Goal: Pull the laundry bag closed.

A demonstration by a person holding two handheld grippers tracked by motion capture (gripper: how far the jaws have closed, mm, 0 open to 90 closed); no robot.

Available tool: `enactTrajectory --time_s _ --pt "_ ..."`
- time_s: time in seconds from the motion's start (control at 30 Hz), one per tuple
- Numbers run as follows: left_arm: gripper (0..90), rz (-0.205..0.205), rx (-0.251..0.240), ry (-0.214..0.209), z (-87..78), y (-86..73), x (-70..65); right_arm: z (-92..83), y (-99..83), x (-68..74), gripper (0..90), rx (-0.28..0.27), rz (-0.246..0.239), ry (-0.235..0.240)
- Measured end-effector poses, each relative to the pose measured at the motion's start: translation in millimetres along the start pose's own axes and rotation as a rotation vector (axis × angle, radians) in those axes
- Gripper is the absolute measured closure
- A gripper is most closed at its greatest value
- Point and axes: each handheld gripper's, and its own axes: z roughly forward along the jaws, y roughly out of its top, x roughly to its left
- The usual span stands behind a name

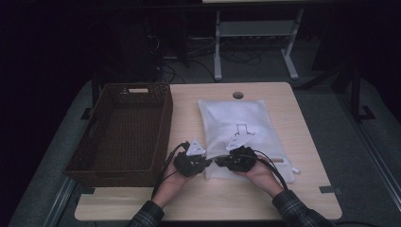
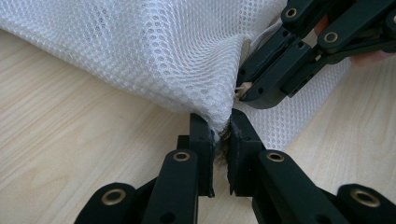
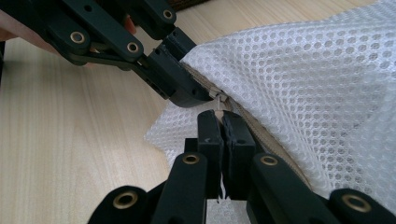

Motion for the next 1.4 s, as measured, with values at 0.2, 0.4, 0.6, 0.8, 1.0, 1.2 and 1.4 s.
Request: enactTrajectory --time_s 0.2,0.4,0.6,0.8,1.0,1.2,1.4 --pt "82.5 -0.006 0.002 -0.002 0.1 0.0 1.0 0.8 0.4 1.4 86.8 0.004 -0.003 -0.015" --pt "82.9 -0.041 -0.019 0.007 -7.3 -2.6 10.2 -4.5 -4.2 -6.7 86.9 0.007 0.027 -0.068" --pt "82.7 -0.042 -0.015 0.004 -6.9 -3.8 10.2 -4.6 -5.0 -7.1 86.8 0.006 0.027 -0.064" --pt "82.7 -0.072 -0.020 0.008 -8.3 -4.3 12.8 -9.2 -6.3 -9.9 86.8 0.009 0.033 -0.102" --pt "82.7 -0.085 -0.026 0.006 -8.0 -4.6 13.2 -16.2 -9.4 -13.6 86.8 0.005 0.045 -0.119" --pt "82.8 -0.092 -0.022 0.007 -7.8 -4.6 14.5 -19.3 -12.8 -19.0 86.8 0.008 0.060 -0.121" --pt "82.8 -0.095 -0.019 0.009 -7.4 -4.9 13.7 -21.6 -15.8 -20.8 86.8 0.010 0.070 -0.123"
